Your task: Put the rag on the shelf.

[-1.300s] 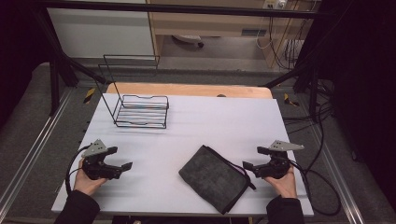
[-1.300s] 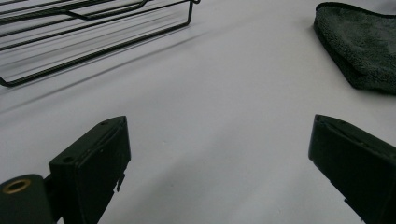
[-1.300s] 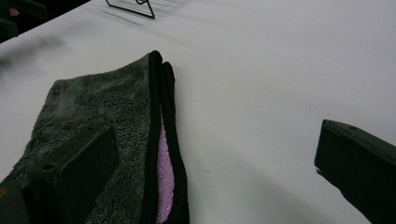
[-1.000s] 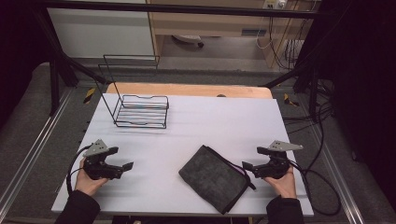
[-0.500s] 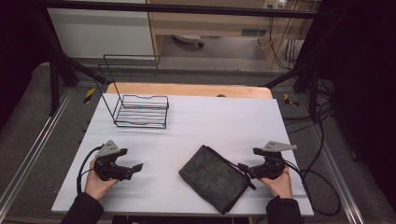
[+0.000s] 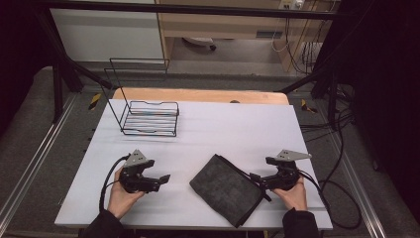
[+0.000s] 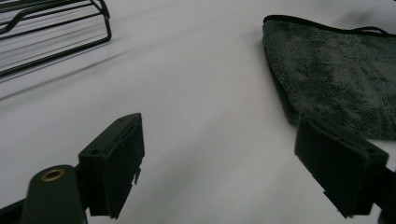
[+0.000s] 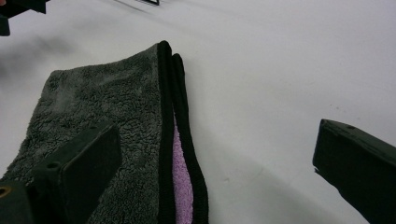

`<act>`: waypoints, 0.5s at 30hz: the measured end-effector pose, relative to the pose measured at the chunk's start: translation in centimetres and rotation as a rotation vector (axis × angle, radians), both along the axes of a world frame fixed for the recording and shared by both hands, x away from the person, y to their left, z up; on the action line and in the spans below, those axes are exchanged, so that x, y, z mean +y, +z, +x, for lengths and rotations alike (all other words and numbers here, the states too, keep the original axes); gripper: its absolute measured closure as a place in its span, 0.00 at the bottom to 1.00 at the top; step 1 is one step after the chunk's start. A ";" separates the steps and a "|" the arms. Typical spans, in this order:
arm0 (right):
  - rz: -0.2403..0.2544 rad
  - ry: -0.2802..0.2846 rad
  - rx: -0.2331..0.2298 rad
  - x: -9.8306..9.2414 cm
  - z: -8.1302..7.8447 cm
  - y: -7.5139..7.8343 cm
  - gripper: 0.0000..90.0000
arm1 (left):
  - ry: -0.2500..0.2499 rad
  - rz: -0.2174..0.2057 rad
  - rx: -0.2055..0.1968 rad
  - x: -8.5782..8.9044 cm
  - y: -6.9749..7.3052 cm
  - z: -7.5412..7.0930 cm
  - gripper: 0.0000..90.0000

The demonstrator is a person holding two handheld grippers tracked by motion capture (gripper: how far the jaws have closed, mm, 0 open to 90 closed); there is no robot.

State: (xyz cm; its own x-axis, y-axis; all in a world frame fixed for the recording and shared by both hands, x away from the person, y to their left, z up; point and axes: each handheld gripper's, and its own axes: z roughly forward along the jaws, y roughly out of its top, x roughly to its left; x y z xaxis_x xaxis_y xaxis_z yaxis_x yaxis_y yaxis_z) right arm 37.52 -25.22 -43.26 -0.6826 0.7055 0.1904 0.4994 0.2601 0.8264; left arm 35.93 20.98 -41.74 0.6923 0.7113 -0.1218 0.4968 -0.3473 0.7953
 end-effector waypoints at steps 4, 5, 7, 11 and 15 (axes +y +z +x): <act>-0.009 0.004 0.004 0.2 0.0 0.0 0.03 | -0.003 -0.007 0.009 -1.6 0.2 0.0 0.23; -0.018 0.010 0.005 0.3 0.0 0.0 0.03 | -0.008 -0.008 0.017 -2.0 0.2 0.0 0.25; -0.019 0.014 0.007 0.5 0.1 0.0 0.03 | -0.017 0.006 0.024 -2.9 0.2 0.0 0.28; -0.014 0.017 0.018 0.7 0.0 -0.1 0.04 | -0.033 0.015 0.048 -4.7 0.0 0.1 0.33; -0.006 0.022 0.020 0.7 0.0 -0.1 0.06 | -0.032 0.042 0.062 -6.4 -0.5 0.1 0.39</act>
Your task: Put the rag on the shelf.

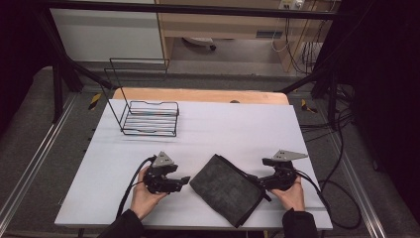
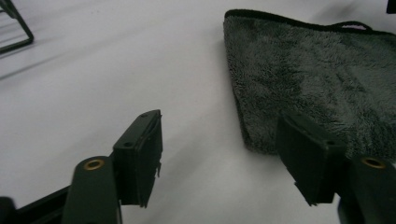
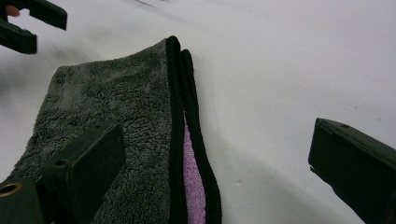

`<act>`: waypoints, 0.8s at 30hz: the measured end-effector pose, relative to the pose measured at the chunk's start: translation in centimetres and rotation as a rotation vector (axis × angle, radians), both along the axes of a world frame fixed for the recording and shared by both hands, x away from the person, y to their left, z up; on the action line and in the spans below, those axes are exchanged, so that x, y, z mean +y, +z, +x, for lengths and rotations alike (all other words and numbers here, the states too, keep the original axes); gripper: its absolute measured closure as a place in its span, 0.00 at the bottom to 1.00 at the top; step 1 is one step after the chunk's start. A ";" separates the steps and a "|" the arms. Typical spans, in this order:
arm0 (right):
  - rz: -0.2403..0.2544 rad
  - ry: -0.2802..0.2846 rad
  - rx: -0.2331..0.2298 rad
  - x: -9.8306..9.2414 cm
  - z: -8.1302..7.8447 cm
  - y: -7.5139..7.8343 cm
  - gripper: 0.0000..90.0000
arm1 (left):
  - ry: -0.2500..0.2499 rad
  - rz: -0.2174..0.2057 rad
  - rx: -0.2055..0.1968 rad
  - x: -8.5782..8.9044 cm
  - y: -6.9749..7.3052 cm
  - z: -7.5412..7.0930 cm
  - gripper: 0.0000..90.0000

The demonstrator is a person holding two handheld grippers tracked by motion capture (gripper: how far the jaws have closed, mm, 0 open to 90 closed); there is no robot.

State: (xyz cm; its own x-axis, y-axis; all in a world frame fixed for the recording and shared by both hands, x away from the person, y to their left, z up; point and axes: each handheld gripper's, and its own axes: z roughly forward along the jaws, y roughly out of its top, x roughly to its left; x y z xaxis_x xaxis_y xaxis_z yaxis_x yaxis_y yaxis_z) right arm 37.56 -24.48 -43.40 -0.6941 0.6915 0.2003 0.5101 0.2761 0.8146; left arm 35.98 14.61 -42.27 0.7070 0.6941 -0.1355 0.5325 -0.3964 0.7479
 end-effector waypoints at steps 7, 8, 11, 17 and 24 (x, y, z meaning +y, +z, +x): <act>-0.004 0.005 0.003 0.2 0.0 -0.1 0.08 | -0.027 0.010 0.029 -2.0 -1.0 -0.4 0.54; -0.004 0.005 0.003 0.2 0.0 -0.1 0.08 | -0.027 0.013 0.036 -2.2 -1.2 -0.4 0.54; -0.013 0.012 0.001 0.3 0.0 -0.1 0.09 | -0.026 0.010 0.057 -2.6 -1.6 -0.6 0.61; -0.048 0.034 0.013 0.8 -0.1 -0.2 0.29 | 0.007 -0.016 0.115 -2.6 -2.3 -0.6 0.72; -0.096 0.087 0.052 1.8 -0.1 -0.9 0.48 | 0.012 -0.023 0.130 -2.7 -2.4 -0.8 0.80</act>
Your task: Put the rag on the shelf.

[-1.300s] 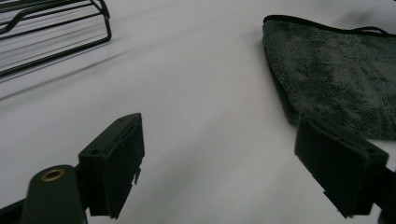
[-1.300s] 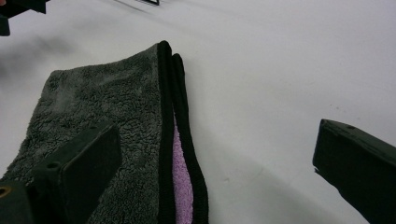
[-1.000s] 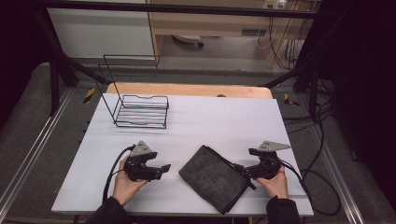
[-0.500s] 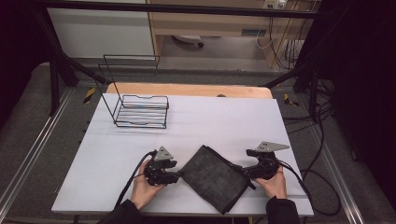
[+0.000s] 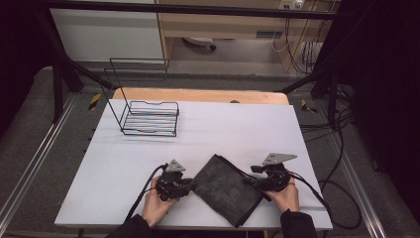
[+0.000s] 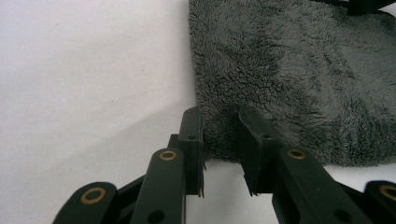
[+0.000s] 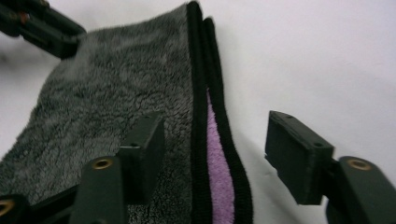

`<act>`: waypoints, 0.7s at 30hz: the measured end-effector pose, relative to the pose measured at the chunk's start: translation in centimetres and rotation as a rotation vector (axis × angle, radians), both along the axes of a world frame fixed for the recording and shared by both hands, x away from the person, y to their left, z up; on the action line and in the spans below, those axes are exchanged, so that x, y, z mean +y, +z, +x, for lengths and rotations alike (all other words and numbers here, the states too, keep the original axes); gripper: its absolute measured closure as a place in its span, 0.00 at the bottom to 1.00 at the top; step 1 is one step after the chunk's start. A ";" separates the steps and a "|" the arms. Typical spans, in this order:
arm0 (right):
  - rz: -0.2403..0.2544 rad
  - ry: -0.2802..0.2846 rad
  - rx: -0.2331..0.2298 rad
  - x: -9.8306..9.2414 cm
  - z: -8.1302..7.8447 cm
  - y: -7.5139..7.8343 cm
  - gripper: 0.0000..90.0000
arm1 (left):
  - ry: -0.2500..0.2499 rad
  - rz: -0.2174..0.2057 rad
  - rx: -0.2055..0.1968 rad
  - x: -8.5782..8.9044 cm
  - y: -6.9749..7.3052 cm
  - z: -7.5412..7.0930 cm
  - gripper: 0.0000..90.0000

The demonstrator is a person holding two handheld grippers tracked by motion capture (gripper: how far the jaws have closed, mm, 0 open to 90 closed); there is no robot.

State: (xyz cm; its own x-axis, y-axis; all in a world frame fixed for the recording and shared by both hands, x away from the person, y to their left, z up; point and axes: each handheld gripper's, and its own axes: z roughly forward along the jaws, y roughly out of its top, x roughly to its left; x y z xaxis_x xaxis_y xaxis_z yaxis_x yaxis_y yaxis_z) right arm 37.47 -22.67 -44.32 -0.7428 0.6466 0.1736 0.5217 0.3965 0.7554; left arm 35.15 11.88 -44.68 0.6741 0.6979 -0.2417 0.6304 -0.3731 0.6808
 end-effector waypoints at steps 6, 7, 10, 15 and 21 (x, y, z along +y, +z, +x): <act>-0.028 0.015 0.025 0.3 0.0 -0.4 0.62 | 0.006 0.005 0.003 -0.1 0.0 -0.2 0.83; -0.032 0.012 0.038 0.3 0.1 -0.5 0.64 | 0.007 0.006 0.005 -0.1 0.0 -0.2 0.85; -0.029 0.006 0.064 0.4 0.2 -0.6 0.65 | 0.010 0.006 0.002 -0.1 0.1 -0.2 0.88; -0.014 0.009 0.113 0.4 0.4 -0.7 0.72 | 0.008 0.004 -0.003 -0.1 0.2 -0.2 0.91; -0.019 0.017 0.107 0.5 0.2 -0.4 0.82 | 0.009 -0.026 -0.020 0.4 1.1 -0.1 0.92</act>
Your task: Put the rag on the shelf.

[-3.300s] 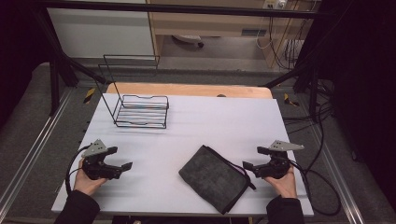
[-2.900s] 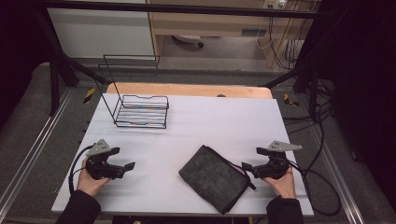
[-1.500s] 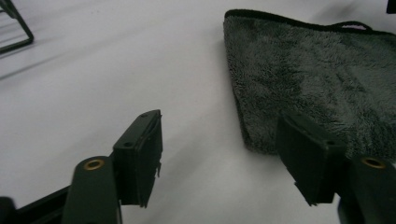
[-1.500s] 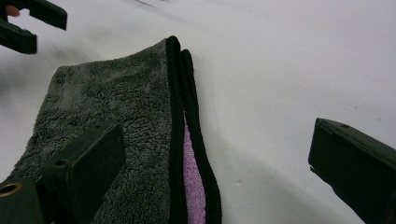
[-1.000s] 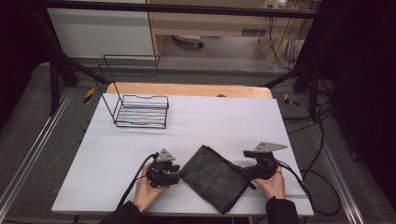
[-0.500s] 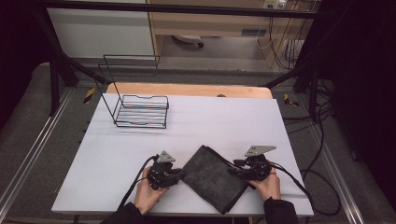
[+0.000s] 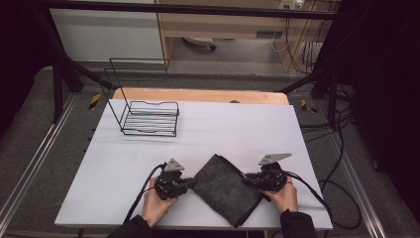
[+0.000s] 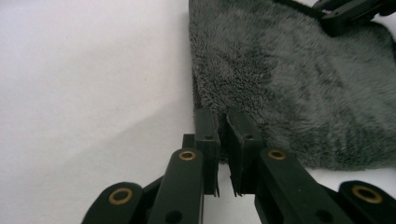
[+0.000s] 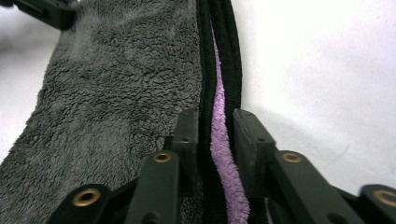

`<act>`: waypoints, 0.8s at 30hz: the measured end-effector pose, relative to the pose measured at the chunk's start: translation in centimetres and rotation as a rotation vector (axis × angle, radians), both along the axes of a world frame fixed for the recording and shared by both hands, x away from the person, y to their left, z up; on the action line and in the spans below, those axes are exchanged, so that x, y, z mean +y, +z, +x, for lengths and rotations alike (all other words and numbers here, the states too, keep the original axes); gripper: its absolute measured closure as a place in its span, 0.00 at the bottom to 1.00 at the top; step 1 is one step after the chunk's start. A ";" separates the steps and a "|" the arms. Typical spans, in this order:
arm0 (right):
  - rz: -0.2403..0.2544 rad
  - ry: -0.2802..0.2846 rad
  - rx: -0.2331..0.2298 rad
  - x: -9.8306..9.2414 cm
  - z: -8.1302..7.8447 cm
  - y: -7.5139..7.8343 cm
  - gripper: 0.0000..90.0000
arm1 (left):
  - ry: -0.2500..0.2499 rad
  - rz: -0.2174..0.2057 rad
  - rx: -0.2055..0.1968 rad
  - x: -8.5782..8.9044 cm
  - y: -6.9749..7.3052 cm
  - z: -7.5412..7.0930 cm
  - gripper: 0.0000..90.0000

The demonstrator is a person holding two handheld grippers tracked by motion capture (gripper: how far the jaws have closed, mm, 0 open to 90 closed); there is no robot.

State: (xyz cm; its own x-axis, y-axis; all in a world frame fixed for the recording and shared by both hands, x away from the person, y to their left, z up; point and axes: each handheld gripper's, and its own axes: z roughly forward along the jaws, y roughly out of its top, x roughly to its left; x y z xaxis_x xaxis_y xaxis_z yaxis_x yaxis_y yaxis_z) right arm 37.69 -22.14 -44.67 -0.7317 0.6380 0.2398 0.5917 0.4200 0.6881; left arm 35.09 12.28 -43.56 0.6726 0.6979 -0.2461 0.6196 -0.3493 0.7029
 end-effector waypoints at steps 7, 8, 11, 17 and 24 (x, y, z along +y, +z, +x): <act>0.026 0.013 -0.013 1.0 -0.3 0.3 0.86 | 0.025 0.011 -0.032 1.2 1.1 0.4 0.93; 0.030 0.009 -0.014 1.6 -0.3 0.3 0.86 | 0.030 0.006 -0.030 1.5 1.2 0.6 0.93; 0.028 0.008 -0.024 2.4 -0.4 0.3 0.86 | 0.053 0.004 -0.031 2.4 1.5 1.0 0.93; 0.058 -0.036 -0.051 4.4 -0.5 0.3 0.86 | 0.099 0.011 -0.049 3.7 1.8 1.7 0.93; 0.088 -0.088 -0.077 6.4 0.1 -0.1 0.85 | 0.145 0.023 -0.060 4.9 2.0 3.5 0.93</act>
State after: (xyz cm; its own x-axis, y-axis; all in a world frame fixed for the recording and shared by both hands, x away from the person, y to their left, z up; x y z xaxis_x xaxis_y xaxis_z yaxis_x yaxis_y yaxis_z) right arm 37.81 -15.77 -44.76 -0.6925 0.6794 0.2427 0.5673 0.3048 0.7650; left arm 38.55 17.18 -41.54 0.5776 0.7936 -0.1911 0.6217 -0.2760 0.7330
